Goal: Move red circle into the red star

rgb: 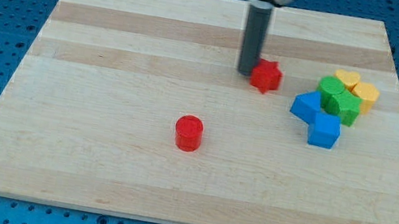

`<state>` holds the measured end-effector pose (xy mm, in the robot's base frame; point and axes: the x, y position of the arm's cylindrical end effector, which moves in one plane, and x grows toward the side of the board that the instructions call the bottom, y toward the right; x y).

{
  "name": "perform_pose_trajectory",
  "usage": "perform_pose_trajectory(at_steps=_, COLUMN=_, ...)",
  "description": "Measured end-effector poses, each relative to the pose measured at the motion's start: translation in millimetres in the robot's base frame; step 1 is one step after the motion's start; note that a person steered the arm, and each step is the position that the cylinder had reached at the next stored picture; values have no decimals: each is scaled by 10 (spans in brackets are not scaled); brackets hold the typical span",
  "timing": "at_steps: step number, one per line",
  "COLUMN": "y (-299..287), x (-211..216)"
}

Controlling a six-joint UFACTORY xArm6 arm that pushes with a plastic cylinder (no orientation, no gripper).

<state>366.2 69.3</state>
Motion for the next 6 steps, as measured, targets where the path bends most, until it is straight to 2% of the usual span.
perform_pose_trajectory(at_steps=2, y=945, x=1)
perform_pose_trajectory(at_steps=3, y=967, x=9)
perform_pose_trajectory(at_steps=4, y=650, x=7)
perform_pose_trajectory(at_steps=6, y=-580, x=21)
